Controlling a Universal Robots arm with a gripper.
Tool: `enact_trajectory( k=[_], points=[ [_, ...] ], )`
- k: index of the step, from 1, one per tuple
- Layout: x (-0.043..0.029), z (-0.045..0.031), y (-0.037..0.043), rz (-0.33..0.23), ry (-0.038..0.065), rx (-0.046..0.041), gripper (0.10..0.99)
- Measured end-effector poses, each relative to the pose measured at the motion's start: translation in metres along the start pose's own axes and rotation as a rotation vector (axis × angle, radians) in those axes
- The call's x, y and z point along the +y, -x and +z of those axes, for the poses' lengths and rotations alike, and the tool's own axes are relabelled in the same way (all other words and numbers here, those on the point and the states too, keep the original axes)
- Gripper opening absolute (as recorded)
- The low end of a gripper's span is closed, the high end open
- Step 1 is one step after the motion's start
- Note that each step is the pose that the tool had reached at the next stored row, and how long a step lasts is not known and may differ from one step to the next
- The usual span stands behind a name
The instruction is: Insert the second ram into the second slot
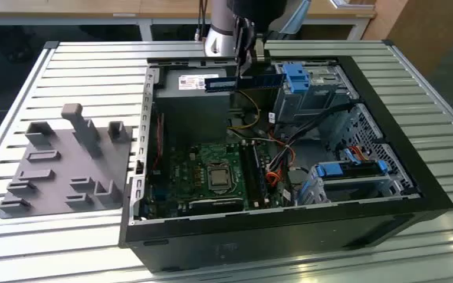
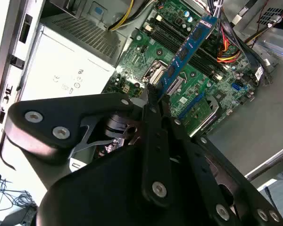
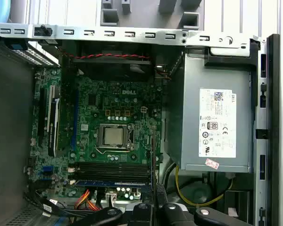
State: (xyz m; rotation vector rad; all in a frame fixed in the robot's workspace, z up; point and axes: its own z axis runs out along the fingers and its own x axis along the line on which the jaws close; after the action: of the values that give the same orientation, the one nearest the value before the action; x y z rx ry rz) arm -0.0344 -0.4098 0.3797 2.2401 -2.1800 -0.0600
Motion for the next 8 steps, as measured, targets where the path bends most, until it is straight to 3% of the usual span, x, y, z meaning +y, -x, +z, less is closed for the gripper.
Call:
enact_trajectory(
  k=[8],
  points=[
    [0.0001,-0.0001,-0.0035,0.0,0.0,0.0007,0.141]
  ],
)
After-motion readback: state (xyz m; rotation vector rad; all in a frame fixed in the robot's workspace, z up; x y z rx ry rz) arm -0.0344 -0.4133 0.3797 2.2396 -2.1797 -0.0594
